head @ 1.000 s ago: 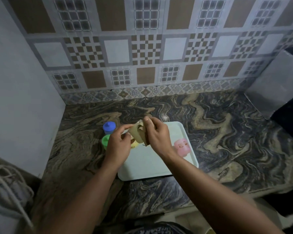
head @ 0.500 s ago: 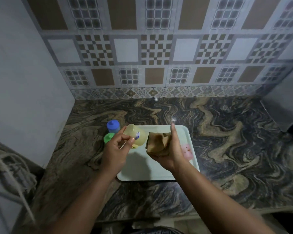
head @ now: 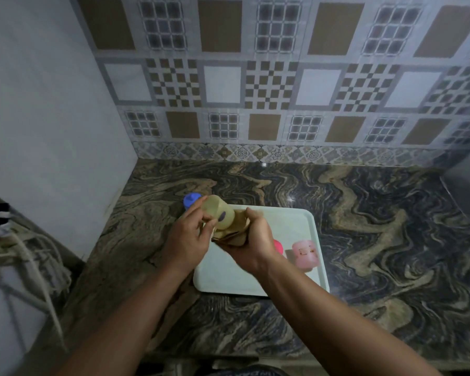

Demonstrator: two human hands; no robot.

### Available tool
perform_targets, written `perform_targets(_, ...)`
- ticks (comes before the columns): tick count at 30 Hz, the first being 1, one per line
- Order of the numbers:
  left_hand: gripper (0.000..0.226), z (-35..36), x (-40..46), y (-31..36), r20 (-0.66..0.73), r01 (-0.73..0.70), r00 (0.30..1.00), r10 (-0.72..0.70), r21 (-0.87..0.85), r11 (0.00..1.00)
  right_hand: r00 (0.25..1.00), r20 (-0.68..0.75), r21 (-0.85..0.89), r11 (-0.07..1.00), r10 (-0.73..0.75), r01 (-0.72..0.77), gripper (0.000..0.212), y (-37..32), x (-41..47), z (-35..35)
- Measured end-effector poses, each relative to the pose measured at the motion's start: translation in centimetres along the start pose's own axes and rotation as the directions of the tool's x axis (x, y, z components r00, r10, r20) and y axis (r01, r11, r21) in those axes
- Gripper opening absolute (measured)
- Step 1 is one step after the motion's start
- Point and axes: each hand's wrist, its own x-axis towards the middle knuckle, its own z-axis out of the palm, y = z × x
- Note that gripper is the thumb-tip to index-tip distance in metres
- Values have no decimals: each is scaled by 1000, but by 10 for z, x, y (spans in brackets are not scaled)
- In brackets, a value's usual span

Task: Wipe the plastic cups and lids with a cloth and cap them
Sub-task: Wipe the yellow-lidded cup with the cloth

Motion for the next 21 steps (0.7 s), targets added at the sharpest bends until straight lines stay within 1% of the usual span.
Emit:
perform_targets(1, 12, -1, 2, -2, 11, 26, 1000, -25, -42, 999, 1000, 19, 12, 1000, 11, -11, 58, 1, 1, 1)
perform_targets(2, 13, -2, 2, -4, 65, 49, 997, -41, -123, 991, 1000, 14, 33, 999, 25, -26, 56, 0, 1, 0)
perform_targets(4, 15, -9, -2, -2, 247, 120, 968, -45, -300, 946, 998, 21, 45, 997, 63, -64, 51, -10, 3, -1)
perform_targets(5, 12, -14, -4, 0, 329, 158, 944, -36, -354, 922, 997, 14, 32, 997, 69, -70, 52, -16, 4, -2)
perform_targets(6, 12, -18, -9, -1, 371, 178, 928, -25, -385, 906, 998, 3, 15, 998, 61, -61, 54, -21, 6, -3)
perform_targets(7, 14, -20, -15, -3, 370, 180, 929, -29, -381, 907, 999, -11, 5, 999, 40, -40, 54, -26, 8, -2)
perform_targets(8, 16, -22, -23, -10, 325, 187, 944, -59, -377, 907, 1000, -21, -4, 1000, 7, -7, 52, -29, 12, -2)
perform_targets(10, 15, -23, -41, -29, 164, 199, 975, -153, -317, 927, 994, -87, -22, 998, -60, 58, 47, -31, 14, -3)
perform_targets(12, 28, -22, -59, -52, 52, 219, 976, -212, -249, 944, 988, -118, -52, 994, -103, 97, 46, -30, 15, -11)
perform_targets(13, 36, -22, -67, -63, 23, 245, 969, -246, -199, 949, 985, -123, -63, 991, -124, 117, 45, -28, 13, -15)
perform_targets(14, 38, -20, -74, -74, 5, 283, 959, -285, -136, 950, 982, -127, -74, 989, -140, 131, 42, -26, 14, -21)
perform_targets(16, 31, -14, -82, -91, -12, 342, 940, -342, 2, 940, 977, -143, -83, 986, -158, 147, 37, -23, 13, -31)
perform_targets(17, 30, -11, -84, -98, -1, 351, 936, -352, 51, 935, 974, -157, -81, 985, -165, 154, 39, -22, 13, -34)
perform_targets(19, 33, -3, -85, -110, 48, 362, 929, -368, 106, 926, 964, -190, -76, 982, -184, 173, 43, -22, 10, -39)
perform_targets(21, 36, 5, -83, -117, 78, 356, 925, -371, 160, 921, 955, -218, -68, 980, -199, 189, 43, -23, 10, -44)
